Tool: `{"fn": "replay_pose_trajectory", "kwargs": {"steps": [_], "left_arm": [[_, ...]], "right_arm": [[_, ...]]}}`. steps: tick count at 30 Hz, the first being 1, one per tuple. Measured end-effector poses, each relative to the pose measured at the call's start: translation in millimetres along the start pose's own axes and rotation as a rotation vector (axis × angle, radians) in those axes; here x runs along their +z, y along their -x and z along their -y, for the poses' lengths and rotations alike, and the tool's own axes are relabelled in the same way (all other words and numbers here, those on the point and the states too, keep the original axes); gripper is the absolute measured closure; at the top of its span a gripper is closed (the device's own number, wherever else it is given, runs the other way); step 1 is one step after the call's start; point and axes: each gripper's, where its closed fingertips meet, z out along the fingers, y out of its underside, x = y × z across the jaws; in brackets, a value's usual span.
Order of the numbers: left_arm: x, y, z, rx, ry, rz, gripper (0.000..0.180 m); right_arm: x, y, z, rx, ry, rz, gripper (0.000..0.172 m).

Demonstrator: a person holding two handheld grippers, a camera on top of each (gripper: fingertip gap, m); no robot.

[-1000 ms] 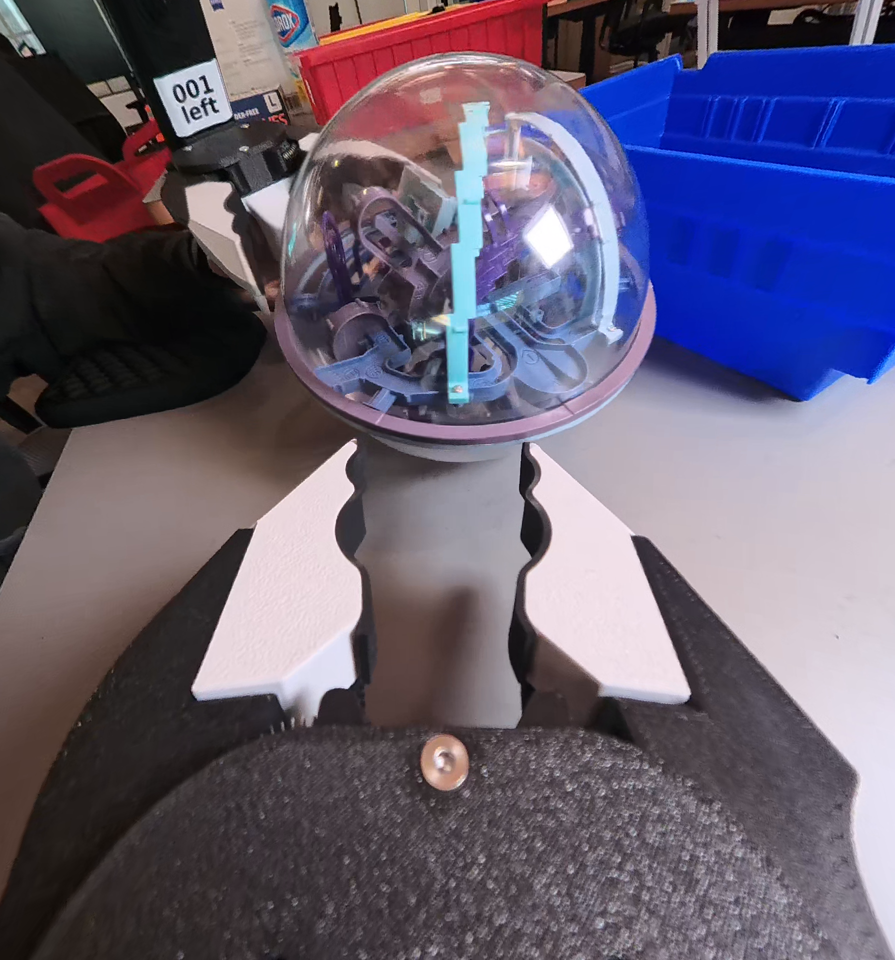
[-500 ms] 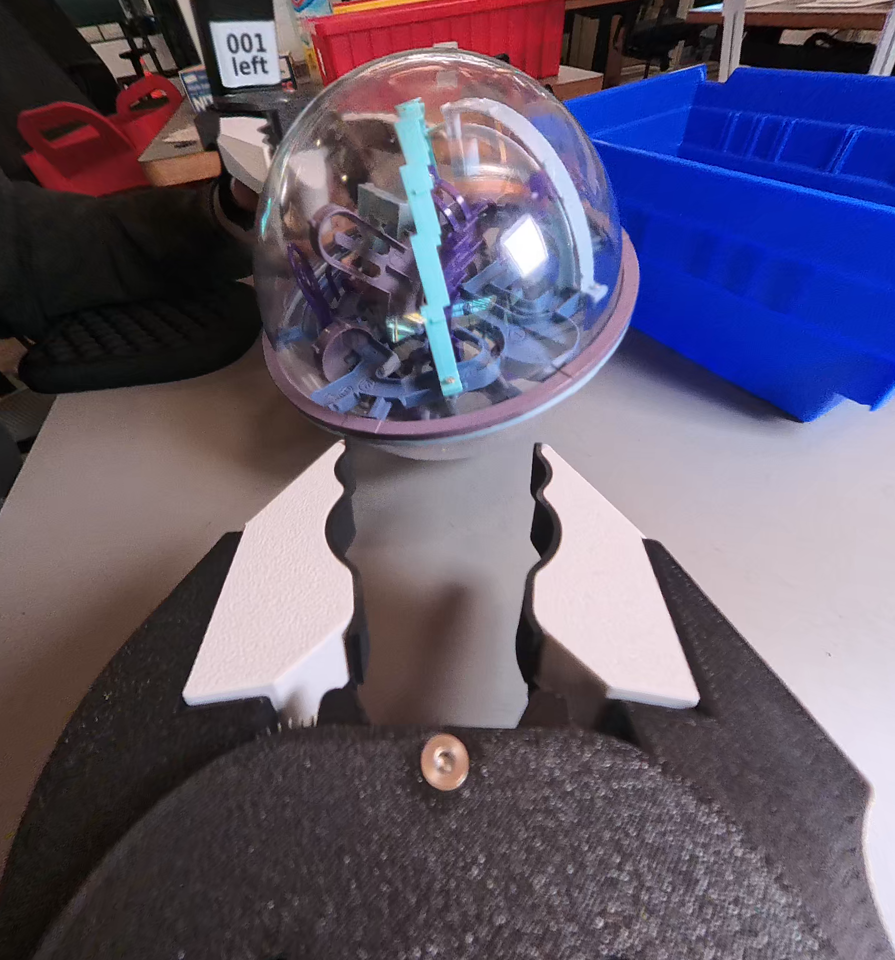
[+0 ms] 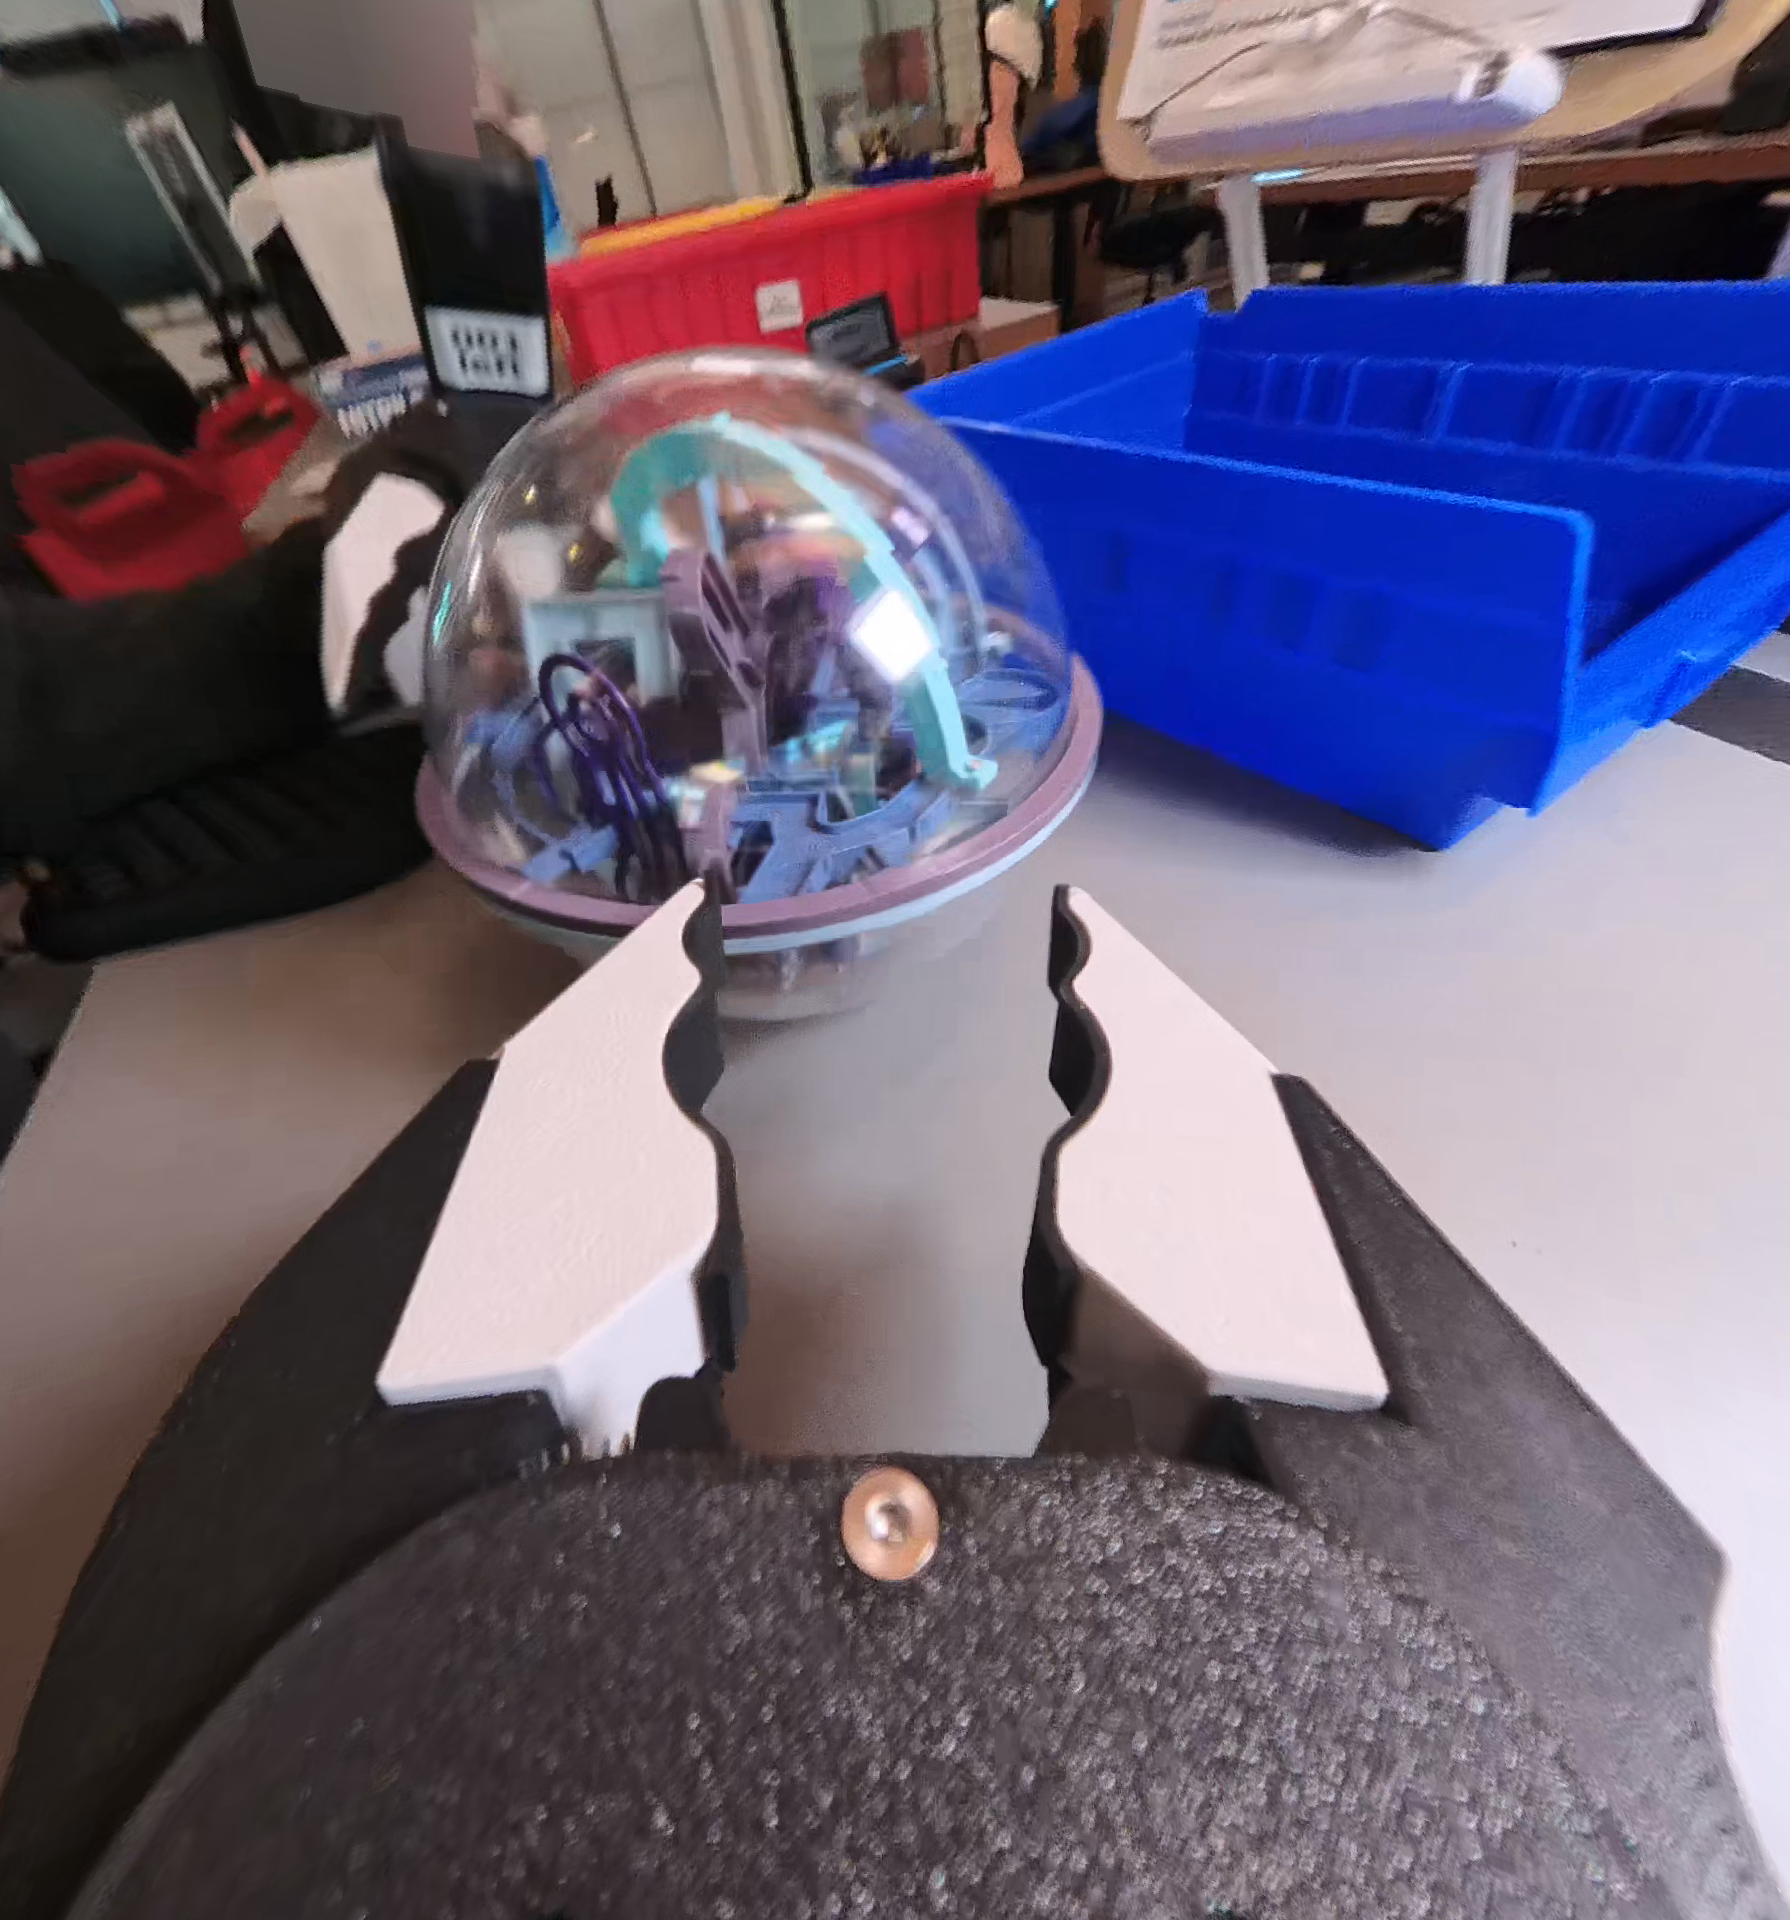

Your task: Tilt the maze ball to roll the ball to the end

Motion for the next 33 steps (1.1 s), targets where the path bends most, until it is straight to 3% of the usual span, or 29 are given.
{"fn": "replay_pose_trajectory", "kwargs": {"steps": [1,2,9,15,19,21,25,29,33], "left_arm": [[-4,-15,-11,-0.019,0.063,-0.106,0.081],[-8,-15,-14,-0.018,0.070,-0.118,0.084],[-17,48,43,-0.089,-0.413,0.166,0.053],[14,32,35,0.058,-0.264,0.192,0.048],[-3,27,37,0.022,-0.298,0.147,0.071],[-9,23,37,0.021,-0.309,0.110,0.080],[-17,38,46,0.041,-0.367,0.214,0.069],[-1,49,40,0.053,-0.326,0.285,0.054],[12,37,35,0.100,-0.261,0.239,0.065]], "right_arm": [[-1,-3,2,0.027,-0.013,-0.003,0.110],[-2,-3,3,0.043,-0.022,0.005,0.108],[6,23,3,-0.011,-0.026,0.096,0.085],[13,31,-10,-0.080,0.041,0.120,0.082],[2,14,-2,-0.112,-0.008,0.062,0.106],[-3,5,6,-0.074,-0.053,0.041,0.107],[-1,9,3,-0.042,-0.045,0.069,0.102],[8,15,-5,-0.076,0.001,0.071,0.089],[9,19,-9,-0.129,0.018,0.071,0.093]]}}
